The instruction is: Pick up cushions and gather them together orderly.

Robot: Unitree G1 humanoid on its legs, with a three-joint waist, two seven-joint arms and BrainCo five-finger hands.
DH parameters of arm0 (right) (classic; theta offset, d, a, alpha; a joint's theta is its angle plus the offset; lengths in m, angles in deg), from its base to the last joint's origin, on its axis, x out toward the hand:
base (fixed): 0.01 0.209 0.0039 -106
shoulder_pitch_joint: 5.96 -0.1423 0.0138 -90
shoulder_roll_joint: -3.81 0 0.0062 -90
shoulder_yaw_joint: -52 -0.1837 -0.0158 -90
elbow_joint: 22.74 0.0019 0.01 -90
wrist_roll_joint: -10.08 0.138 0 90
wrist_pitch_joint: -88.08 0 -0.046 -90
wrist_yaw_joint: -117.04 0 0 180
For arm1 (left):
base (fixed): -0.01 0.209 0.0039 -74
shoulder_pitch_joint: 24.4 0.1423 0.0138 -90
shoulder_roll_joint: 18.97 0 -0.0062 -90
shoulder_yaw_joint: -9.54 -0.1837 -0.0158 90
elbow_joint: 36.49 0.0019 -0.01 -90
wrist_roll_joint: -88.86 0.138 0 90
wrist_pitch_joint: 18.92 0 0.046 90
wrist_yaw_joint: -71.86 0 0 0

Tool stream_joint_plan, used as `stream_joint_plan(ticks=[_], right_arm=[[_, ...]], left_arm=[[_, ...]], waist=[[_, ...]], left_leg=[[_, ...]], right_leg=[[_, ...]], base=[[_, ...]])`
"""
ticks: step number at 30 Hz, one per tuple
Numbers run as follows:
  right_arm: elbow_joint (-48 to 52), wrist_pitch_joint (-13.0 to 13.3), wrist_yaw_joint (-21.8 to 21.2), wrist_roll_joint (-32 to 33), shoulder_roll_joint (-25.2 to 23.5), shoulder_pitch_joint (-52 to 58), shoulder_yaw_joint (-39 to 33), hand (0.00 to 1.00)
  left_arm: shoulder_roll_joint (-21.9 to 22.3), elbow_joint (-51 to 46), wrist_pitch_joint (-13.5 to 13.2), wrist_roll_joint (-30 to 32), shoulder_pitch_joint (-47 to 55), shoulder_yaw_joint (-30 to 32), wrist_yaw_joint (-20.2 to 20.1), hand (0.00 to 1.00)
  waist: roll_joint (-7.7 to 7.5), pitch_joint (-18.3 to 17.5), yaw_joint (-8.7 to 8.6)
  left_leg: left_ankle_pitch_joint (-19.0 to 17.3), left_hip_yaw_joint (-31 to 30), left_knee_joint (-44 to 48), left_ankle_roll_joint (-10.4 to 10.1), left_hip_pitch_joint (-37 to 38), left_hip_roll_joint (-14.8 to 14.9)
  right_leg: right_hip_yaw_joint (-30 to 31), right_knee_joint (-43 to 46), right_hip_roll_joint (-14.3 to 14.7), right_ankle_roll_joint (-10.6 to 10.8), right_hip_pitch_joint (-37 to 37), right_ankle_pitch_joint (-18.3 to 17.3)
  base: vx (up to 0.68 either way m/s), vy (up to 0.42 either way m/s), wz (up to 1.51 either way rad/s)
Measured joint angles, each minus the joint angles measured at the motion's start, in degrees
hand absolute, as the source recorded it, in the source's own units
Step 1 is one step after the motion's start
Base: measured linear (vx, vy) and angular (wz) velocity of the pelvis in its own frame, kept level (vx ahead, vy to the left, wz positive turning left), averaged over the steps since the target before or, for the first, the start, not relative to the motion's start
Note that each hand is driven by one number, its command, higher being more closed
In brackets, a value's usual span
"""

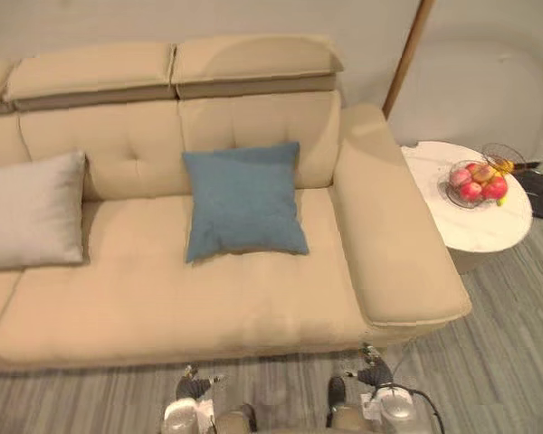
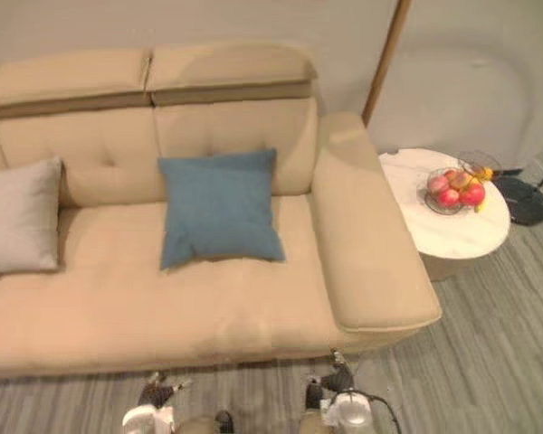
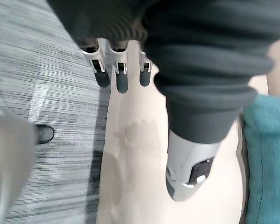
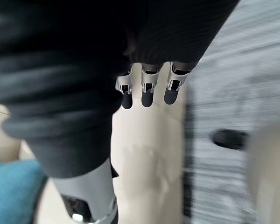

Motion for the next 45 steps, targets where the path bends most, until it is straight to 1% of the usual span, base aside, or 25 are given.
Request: stream_joint_plan(ticks=[2, 3, 4, 5, 6, 7, 8, 9, 10, 12, 15, 24, 26, 28, 31, 32, 35, 37, 38, 39, 40, 41, 42, 43, 45], right_arm=[[-0.06, -0.38, 0.18, 0.0, -0.07, 0.15, 1.11, 0.0], [-0.05, -0.39, 0.19, 0.0, 0.05, -0.2, 1.68, 0.0], [-0.02, -0.46, 0.07, -0.15, 0.07, -0.94, 2.15, 0.0], [-0.02, -0.45, 0.06, -0.22, -0.04, -0.95, 2.15, 0.0], [-0.11, -0.4, 0.04, -0.7, -0.27, 0.16, 2.15, 0.0], [-0.3, -0.3, 0.02, -1.69, -0.34, 0.69, 2.14, 0.0], [-0.44, -0.25, 0.02, -2.19, -0.36, 1.18, 2.13, 0.0], [-1.14, -0.31, 0.03, -2.33, -0.58, 1.82, 2.13, 0.0], [-2.79, -0.47, 0.04, -2.32, -0.33, 1.82, 1.98, 0.0], [-3.49, -0.8, 0.1, -2.16, 0.87, 1.99, 1.33, 0.0], [-3.57, -0.79, 0.11, -2.1, 1.47, 2.12, 1.1, 0.0], [-4.97, -0.76, 0.1, -1.77, 0.21, 2.16, -0.92, 0.0], [-5.25, -0.75, 0.1, -1.68, -0.1, 1.61, -0.91, 0.0], [-5.37, -0.73, 0.15, -1.66, 0.0, 1.08, -0.91, 0.0], [-5.35, -0.65, 0.14, -1.52, 0.72, 0.84, -1.04, 0.0], [-5.39, -0.78, 0.14, -1.0, 0.75, 0.59, -1.71, 0.0], [-5.45, -0.87, 0.09, 0.1, 0.34, 0.09, -2.03, 0.0], [-5.45, -0.87, 0.17, 0.09, 0.72, -1.38, -0.64, 0.0], [-5.37, -0.85, 0.14, 0.09, 0.87, -1.86, -0.18, 0.0], [-5.28, -0.85, 0.11, 0.05, 0.75, -3.54, 0.54, 0.0], [-5.29, -0.9, 0.08, 0.02, 0.7, -4.07, 0.62, 0.0], [-5.3, -0.92, 0.1, 0.02, 0.79, -3.9, 0.62, 0.0], [-5.17, -0.88, 0.16, 0.0, 1.11, -4.49, 1.48, 0.0], [-5.17, -0.89, 0.13, -0.04, 1.17, -5.12, 1.95, 0.0], [-5.33, -0.92, 0.14, -0.06, 1.19, -5.46, 2.37, 0.0]], left_arm=[[-0.38, 0.14, 0.06, 0.07, -0.04, -0.33, 0.0, 0.0], [-0.35, 0.23, 0.08, 0.05, 0.21, -0.31, 0.05, 0.0], [-0.1, 0.46, 0.09, 0.1, 0.09, -0.12, 0.1, 0.0], [-0.05, 0.47, 0.11, 0.11, 0.18, 0.0, 0.18, 0.0], [-0.12, 0.46, 0.11, 0.28, 0.88, 0.0, 0.2, 0.0], [-0.12, 0.57, 0.15, 1.27, 1.7, -0.13, 0.17, 0.0], [-0.29, 0.39, 0.14, 1.45, 2.17, -0.27, 0.13, 0.0], [-0.99, 0.27, 0.09, 2.36, 2.21, -0.39, 0.13, 0.0], [-1.1, 1.22, 0.57, 2.52, 1.48, -0.42, 0.2, 0.0], [0.16, 1.57, 0.96, 3.41, 1.11, -0.53, 0.06, 0.0], [0.37, 2.98, 1.23, 3.45, 1.2, -1.55, 0.13, 0.0], [0.29, 4.05, 1.22, 5.71, 0.26, -3.21, -0.09, 0.0], [0.16, 3.95, 1.2, 5.73, -0.12, -3.11, -0.09, 0.0], [-0.13, 3.9, 1.12, 5.68, -0.58, -3.09, -0.04, 0.0], [0.67, 3.98, 1.12, 5.66, -0.81, -3.12, -0.1, 0.0], [0.88, 4.02, 1.14, 5.68, -1.31, -3.18, -0.3, 0.0], [0.41, 4.02, 1.15, 5.71, -2.59, -3.33, -0.36, 0.0], [-0.2, 4.0, 1.15, 5.73, -3.3, -4.22, -0.34, 0.0], [-0.35, 3.97, 1.14, 5.73, -3.48, -4.27, -0.35, 0.0], [-0.75, 3.93, 1.21, 5.74, -3.61, -4.3, -0.36, 0.0], [-1.29, 3.85, 1.22, 5.73, -4.15, -4.26, -0.31, 0.0], [-1.4, 3.8, 1.22, 5.74, -3.99, -4.23, -0.29, 0.0], [-1.73, 3.76, 1.26, 5.73, -3.28, -4.14, -0.2, 0.0], [-1.87, 3.58, 1.28, 5.7, -3.01, -4.09, -0.13, 0.0], [-1.71, 2.59, 1.23, 5.68, -2.16, -4.07, -0.09, 0.0]], waist=[[-1.49, 0.01, -0.14], [-1.34, 0.16, 0.17], [-0.17, 0.9, 0.63], [-0.11, 0.91, 0.65], [0.89, 1.15, 0.83], [0.6, 0.76, 0.85], [-0.01, 0.28, 0.89], [-1.76, -0.81, 0.86], [-1.59, -1.49, 0.99], [0.67, -2.06, 1.57], [1.93, -2.61, 1.48], [0.82, -2.58, 1.1], [0.59, -1.85, 1.38], [0.69, -1.46, 1.36], [2.33, -1.47, 1.33], [2.3, -1.3, 1.27], [0.66, -0.3, 1.0], [0.07, 0.14, 1.01], [0.33, 0.19, 0.95], [0.87, 0.62, 0.67], [0.86, 0.67, 0.72], [1.04, 0.78, 0.74], [1.91, 1.19, 0.73], [2.08, 1.24, 0.8], [2.81, 1.24, 0.86]], left_leg=[[-0.47, 1.17, 2.8, 1.55, -2.16, 0.34], [0.09, 2.64, 2.55, 2.41, -2.42, 1.19], [0.65, 3.27, 2.31, 2.39, -2.2, 2.7], [1.1, 3.2, 1.95, 2.06, -1.62, 3.51], [2.28, 3.1, -0.28, 1.75, 0.11, 4.5], [3.44, 2.41, -2.49, 1.11, 1.33, 4.56], [3.93, 2.1, -3.64, 0.41, 1.7, 4.23], [4.42, 1.38, -4.9, -0.34, 1.83, 3.02], [5.47, -0.27, -5.46, -1.28, 0.65, 3.06], [6.36, -2.31, -7.66, -1.19, -0.01, 4.5], [10.91, -2.24, -13.94, -1.96, 3.51, 5.69], [10.95, -1.76, -16.61, -2.44, 8.21, 4.43], [7.42, -1.4, -10.57, -2.29, 6.77, 4.59], [4.81, -4.1, -4.02, -1.55, 4.0, 4.58], [0.25, -4.05, -2.45, -2.08, 4.02, 5.69], [-0.84, -2.96, -2.4, -2.19, 4.02, 5.7], [-1.71, 1.88, -2.04, -1.53, 5.11, 5.35], [-3.11, 8.44, -0.88, -0.91, 6.04, 5.88], [-3.13, 10.05, -0.96, -0.82, 6.05, 6.45], [-3.08, 14.41, -1.15, -0.7, 5.98, 7.44], [-3.06, 17.98, -1.48, -0.72, 7.04, 7.58], [-3.06, 19.63, -1.5, -0.72, 7.83, 7.76], [-3.06, 24.81, -1.49, -0.72, 10.5, 8.35], [-3.06, 27.25, -1.5, -0.72, 11.72, 8.52], [-3.06, 32.96, -1.5, -0.73, 14.35, 9.31]], right_leg=[[0.73, 0.45, -0.08, 0.65, -1.9, 1.46], [1.12, -0.01, 0.2, 1.12, -1.89, 2.04], [0.9, 7.45, 1.14, -0.7, -3.47, -1.68], [0.39, 13.34, 1.81, -1.85, -4.18, -4.72], [-0.32, 23.28, 2.52, -2.74, -4.27, -10.21], [-0.59, 27.08, 2.47, -1.83, -2.35, -13.45], [-0.43, 26.72, 2.29, -1.19, -0.67, -15.52], [0.21, 21.47, 1.92, -0.21, 1.28, -18.5], [-0.83, 16.4, 2.96, -1.88, 2.67, -20.18], [-1.18, 10.6, 5.7, -2.97, 3.47, -17.19], [-0.53, 6.49, 8.01, -3.69, 5.55, -14.36], [0.32, 3.85, 7.51, -4.1, 10.29, -13.97], [3.02, 4.44, 7.65, -4.09, 10.0, -13.98], [5.87, 5.03, 7.76, -3.85, 8.95, -13.83], [11.52, 4.92, 9.4, -2.65, 6.53, -12.67], [13.63, 5.05, 9.64, -2.18, 5.34, -12.12], [18.54, 4.61, 9.61, -0.97, 3.99, -10.42], [20.44, 3.82, 10.15, -0.43, 1.37, -6.75], [19.08, 3.15, 10.25, -0.78, 0.82, -5.48], [9.55, 2.78, 9.38, -3.13, -0.34, -4.51], [-1.86, 4.19, 8.12, -6.3, -1.21, -6.57], [-5.43, 4.45, 7.49, -7.1, -1.09, -6.95], [-14.74, 5.32, 5.82, -8.86, -0.52, -7.19], [-19.15, 6.51, 4.85, -9.95, -0.53, -7.93], [-31.79, 11.33, 1.35, -13.57, -0.39, -11.82]], base=[[-0.22, 0.046, -0.23], [-0.21, -0.006, -0.33], [-0.16, -0.021, -0.25], [-0.17, -0.036, -0.24], [-0.12, -0.074, -0.03], [-0.11, -0.155, 0.09], [-0.07, -0.183, 0.22], [-0.01, -0.239, 0.25], [0.0, -0.186, 0.17], [0.01, -0.13, -0.16], [0.05, -0.082, -0.29], [0.1, 0.013, -0.01], [0.07, 0.032, -0.42], [0.03, 0.011, -0.74], [0.03, 0.073, -1.07], [0.0, 0.119, -1.05], [-0.03, 0.132, -0.98], [-0.07, 0.152, -1.34], [-0.07, 0.101, -1.49], [-0.04, 0.045, -1.42], [-0.03, 0.027, -1.45], [-0.02, 0.026, -1.69], [-0.01, -0.003, -1.57], [0.0, -0.04, -1.76], [0.06, -0.174, -1.52]])
